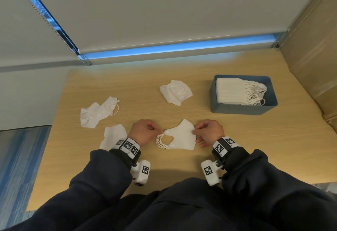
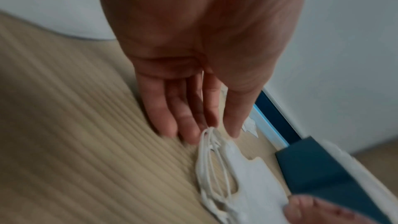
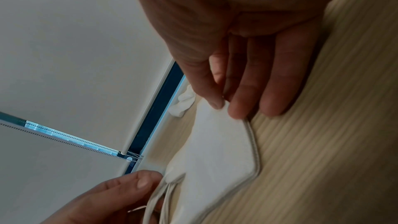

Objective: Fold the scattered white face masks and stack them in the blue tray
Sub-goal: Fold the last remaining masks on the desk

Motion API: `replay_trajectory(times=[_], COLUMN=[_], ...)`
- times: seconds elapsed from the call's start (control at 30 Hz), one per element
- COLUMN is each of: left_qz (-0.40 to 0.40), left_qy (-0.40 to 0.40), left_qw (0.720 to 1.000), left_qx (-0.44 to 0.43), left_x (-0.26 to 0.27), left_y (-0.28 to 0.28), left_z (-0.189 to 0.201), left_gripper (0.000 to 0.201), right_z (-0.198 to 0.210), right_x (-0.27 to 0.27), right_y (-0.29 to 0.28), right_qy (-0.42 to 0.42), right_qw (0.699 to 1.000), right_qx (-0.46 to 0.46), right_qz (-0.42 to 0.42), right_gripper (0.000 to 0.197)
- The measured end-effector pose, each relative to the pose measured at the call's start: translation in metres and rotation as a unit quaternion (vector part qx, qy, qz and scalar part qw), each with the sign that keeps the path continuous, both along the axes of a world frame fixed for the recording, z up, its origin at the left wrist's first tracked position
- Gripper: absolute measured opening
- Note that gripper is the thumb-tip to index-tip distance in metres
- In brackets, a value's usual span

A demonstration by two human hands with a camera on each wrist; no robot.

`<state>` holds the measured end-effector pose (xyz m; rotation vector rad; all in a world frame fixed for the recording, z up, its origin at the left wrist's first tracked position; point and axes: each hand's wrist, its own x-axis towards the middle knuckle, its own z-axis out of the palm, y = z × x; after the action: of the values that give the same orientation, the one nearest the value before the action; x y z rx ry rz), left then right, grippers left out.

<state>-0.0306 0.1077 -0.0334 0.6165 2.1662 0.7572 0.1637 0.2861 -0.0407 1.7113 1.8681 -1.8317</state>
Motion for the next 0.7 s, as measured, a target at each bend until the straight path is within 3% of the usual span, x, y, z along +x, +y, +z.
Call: replay_trajectory(times=[0.1,0.17,0.23,0.3,0.37,0.43,0.6,0.7], left_qz=[-0.059,-0.111,-0.219,-0.323,-0.372,-0.375,-0.213,-0.141], left_qy=[0.145,0.146,0.141,0.162,0.183,0.186,0.066,0.110], left_qw=[0.987,0.983,0.964,0.932,0.909,0.906,0.973,0.983], left_qx=[-0.020,0.027,0.047,0.003,-0.051,-0.061,0.065,0.048], left_x=[0.001,0.006,0.017,0.027,0.031,0.028,-0.001,-0.035], left_y=[0.004,0.014,0.026,0.037,0.044,0.047,0.029,0.001], left_z=[0.007,0.007,0.006,0.003,-0.003,-0.007,0.003,0.006], left_gripper=[0.012,0.012,0.013,0.020,0.029,0.030,0.015,0.010], right_z=[-0.001,-0.001,-0.003,-0.005,-0.006,-0.005,0.010,0.019], right_x=[0.000,-0.002,-0.007,-0.011,-0.014,-0.016,-0.030,-0.057], right_y=[-0.001,-0.001,-0.002,-0.002,-0.001,0.002,0.013,0.037], right_qy=[0.004,0.012,0.012,-0.010,-0.032,-0.048,-0.026,-0.029], right_qw=[0.999,0.996,0.993,0.988,0.983,0.979,0.978,0.972], right_qx=[0.046,0.084,0.111,0.132,0.142,0.144,0.164,0.199], right_qz=[0.003,0.020,0.046,0.082,0.113,0.134,0.126,0.118], right_gripper=[0.016,0.012,0.011,0.015,0.017,0.015,0.008,0.004])
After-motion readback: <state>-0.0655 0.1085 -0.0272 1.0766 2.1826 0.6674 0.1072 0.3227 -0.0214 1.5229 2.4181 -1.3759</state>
